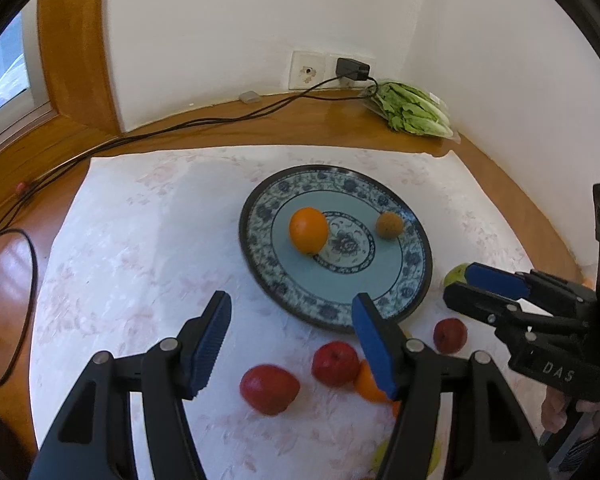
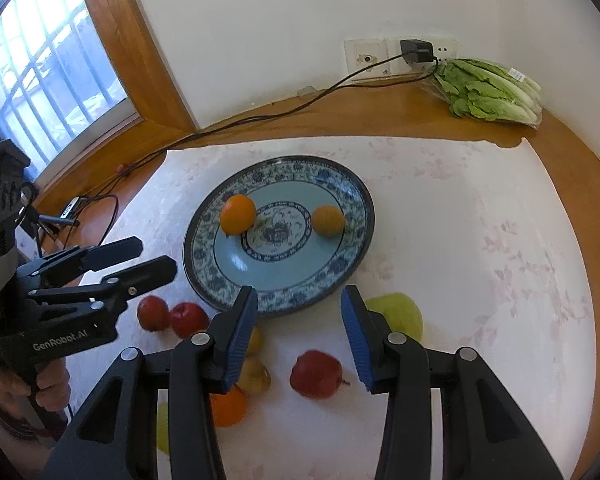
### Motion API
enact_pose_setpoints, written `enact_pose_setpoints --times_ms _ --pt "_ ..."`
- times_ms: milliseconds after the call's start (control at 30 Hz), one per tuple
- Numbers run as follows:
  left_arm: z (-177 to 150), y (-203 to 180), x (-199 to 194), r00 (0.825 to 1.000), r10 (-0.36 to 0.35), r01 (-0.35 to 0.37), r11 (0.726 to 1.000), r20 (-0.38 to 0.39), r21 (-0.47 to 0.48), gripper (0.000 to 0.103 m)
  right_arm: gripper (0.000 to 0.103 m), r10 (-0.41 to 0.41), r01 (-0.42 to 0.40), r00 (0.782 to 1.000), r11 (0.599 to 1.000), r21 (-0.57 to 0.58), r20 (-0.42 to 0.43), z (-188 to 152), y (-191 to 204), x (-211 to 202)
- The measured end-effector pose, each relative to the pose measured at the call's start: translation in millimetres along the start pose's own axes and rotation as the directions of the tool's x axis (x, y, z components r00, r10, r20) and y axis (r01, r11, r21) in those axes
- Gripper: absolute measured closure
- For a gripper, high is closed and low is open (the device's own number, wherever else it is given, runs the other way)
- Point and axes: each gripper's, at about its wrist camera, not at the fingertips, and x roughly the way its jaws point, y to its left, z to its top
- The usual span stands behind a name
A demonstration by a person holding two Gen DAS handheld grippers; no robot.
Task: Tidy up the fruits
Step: 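Move both open tools back from the plate toward the fruit cluster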
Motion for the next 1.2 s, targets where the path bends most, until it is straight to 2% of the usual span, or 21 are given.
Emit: enact_pose_setpoints --times_ms 467,1200 --pt "-31 5 -5 1.0 -0.01 0.009 1.0 -0.03 -0.028 0.036 0.058 -0.006 0.008 1.0 0.998 0.058 -0.029 -28 -6 -8" --pt "-48 14 3 0.999 -0.009 0.007 0.999 -0.042 -0.049 0.036 0.058 -0.018 0.024 0.998 0.994 0.11 -0.056 -49 -16 1"
